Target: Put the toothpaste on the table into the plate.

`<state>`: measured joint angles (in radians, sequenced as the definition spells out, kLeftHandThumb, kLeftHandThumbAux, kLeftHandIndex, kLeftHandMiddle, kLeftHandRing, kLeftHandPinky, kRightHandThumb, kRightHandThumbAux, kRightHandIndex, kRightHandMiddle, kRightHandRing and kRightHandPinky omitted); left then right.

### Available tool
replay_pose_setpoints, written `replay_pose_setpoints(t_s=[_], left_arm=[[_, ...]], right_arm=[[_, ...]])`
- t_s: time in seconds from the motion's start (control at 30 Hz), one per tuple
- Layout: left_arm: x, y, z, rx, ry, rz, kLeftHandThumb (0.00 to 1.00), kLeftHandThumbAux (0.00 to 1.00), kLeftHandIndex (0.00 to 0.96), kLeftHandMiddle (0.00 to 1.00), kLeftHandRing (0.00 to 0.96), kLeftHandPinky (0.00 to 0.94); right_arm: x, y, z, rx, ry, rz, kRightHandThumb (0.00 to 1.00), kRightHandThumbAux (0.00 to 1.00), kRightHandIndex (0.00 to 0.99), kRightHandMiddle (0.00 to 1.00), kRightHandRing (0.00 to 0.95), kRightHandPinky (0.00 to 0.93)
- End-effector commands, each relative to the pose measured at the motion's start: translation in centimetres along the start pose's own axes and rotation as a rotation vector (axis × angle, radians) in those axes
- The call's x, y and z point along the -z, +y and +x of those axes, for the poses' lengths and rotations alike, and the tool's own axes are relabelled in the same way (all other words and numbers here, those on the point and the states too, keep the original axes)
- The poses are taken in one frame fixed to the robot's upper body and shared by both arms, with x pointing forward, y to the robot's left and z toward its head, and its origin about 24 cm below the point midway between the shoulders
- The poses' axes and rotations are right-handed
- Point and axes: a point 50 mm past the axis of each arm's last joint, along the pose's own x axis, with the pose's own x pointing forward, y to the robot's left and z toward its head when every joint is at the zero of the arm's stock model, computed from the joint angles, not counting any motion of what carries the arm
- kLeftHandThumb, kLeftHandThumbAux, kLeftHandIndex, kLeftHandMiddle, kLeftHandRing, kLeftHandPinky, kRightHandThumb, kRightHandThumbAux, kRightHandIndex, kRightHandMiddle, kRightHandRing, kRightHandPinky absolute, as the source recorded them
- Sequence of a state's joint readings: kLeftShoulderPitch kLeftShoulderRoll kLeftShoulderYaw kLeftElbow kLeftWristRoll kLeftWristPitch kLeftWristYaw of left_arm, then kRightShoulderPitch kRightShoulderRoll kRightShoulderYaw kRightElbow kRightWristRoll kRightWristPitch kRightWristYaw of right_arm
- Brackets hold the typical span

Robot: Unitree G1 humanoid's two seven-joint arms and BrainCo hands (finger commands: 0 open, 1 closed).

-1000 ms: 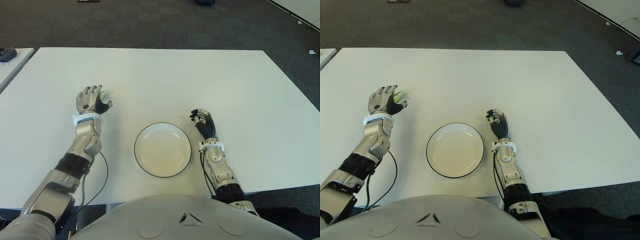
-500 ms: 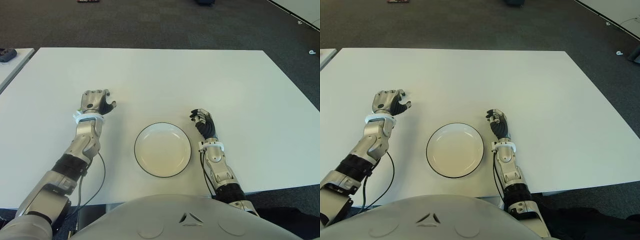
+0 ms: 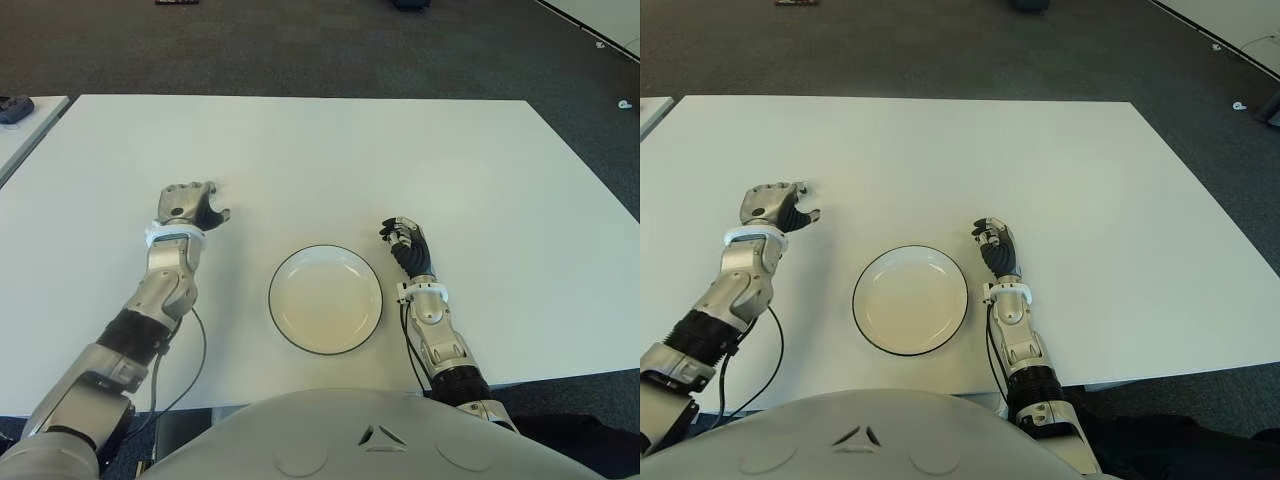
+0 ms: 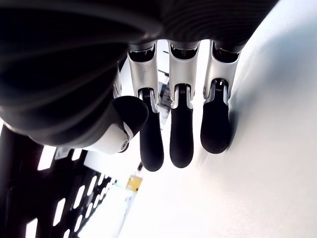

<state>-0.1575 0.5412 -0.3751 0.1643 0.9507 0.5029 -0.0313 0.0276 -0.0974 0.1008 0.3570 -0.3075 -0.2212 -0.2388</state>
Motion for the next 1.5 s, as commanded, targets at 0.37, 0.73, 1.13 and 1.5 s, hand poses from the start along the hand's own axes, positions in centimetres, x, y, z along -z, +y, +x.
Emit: replay_pose_setpoints(t_s=[0.37,0.73,1.13,1.5], left_arm=[[2.7,-0.7,2.2,0.098,0.135,0.091,0.312,0.418,0.001,0.030,0.011,0.034],[4.2,-1.4,3.2,0.101,0.188,0.069,0.304,0.359,0.000,0.000,0.000,0.000],[4.6,-1.4,3.3,0.103,0.199,0.064,0.256,0.328,0.000,0.000,0.000,0.000],[5.0,-3.1,3.6,0.139,0.230,-0.013,0.248,0.327,0.000,0.012,0.000,0.000]], right_arm=[[1.0,-0.3,-0.2,-0.006,0.045,-0.002,0.828,0.699,0.365,0.492,0.474,0.443],[0.9,-0.4,-0.3,-0.011,0.040,0.009,0.828,0.699,0.364,0.494,0.497,0.489],[0.8,-0.4,-0.4,-0.013,0.028,0.017,0.827,0.701,0.358,0.501,0.493,0.456],[0.7,-0.5,-0.4,-0.016,0.027,0.021,0.826,0.701,0.355,0.508,0.495,0.453]])
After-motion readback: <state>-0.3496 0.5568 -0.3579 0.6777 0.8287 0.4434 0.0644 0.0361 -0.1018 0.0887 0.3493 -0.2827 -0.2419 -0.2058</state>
